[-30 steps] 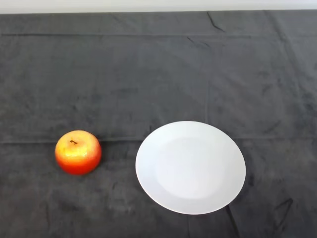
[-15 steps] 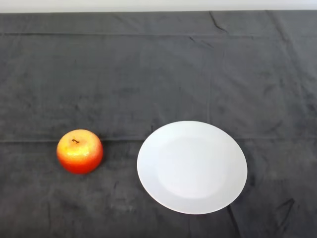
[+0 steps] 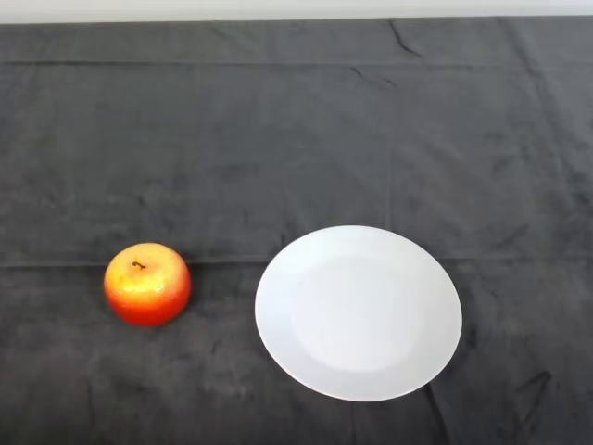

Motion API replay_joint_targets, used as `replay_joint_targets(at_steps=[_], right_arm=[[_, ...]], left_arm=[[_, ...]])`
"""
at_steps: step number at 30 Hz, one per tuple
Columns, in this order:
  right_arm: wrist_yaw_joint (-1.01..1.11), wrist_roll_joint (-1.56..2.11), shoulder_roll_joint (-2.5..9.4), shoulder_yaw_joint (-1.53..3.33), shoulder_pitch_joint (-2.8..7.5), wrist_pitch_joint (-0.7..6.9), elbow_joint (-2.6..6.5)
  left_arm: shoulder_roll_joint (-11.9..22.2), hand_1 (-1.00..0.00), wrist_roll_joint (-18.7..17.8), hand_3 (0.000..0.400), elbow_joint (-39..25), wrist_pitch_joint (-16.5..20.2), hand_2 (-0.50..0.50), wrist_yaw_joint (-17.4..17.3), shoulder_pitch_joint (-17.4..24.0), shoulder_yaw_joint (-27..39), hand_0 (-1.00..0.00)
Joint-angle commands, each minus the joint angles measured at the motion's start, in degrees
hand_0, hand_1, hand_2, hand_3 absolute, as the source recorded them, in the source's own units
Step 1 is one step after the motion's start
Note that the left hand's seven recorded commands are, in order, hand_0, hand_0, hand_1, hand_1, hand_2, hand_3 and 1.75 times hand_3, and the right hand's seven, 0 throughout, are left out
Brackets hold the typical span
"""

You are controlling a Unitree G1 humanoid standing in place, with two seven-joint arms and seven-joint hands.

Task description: Move the apple to the plate

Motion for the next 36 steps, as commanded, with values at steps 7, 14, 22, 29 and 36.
replay_joint_targets(at_steps=[7, 14, 22, 29, 36], right_arm=[[0.4, 0.73, -1.45, -0.89, -0.98, -0.26, 0.53], [0.34, 0.74, -1.38, -0.89, -0.93, -0.27, 0.4], [0.27, 0.75, -1.3, -0.9, -0.86, -0.28, 0.22], [0.19, 0.77, -1.21, -0.9, -0.78, -0.3, 0.03], [0.1, 0.79, -1.12, -0.9, -0.7, -0.31, -0.17]], left_arm=[[-3.8, 0.0, 7.1, 0.0, -1.8, -3.3, 0.0, -0.1, -1.7, -5.7, 0.0], [-7.8, 0.0, 12.4, 0.0, -4.0, -3.5, 0.0, -0.3, -1.7, -11.1, 0.0], [-11.5, 0.0, 17.5, 0.0, -7.5, -2.4, 0.0, -0.9, -0.6, -16.8, 0.0], [-15.1, 0.0, 21.9, 0.0, -11.4, -1.0, 0.0, 0.0, 0.4, -22.2, 0.0], [-17.6, 0.0, 24.3, 0.0, -15.9, 1.2, 0.0, -0.2, 2.2, -27.7, 0.0]])
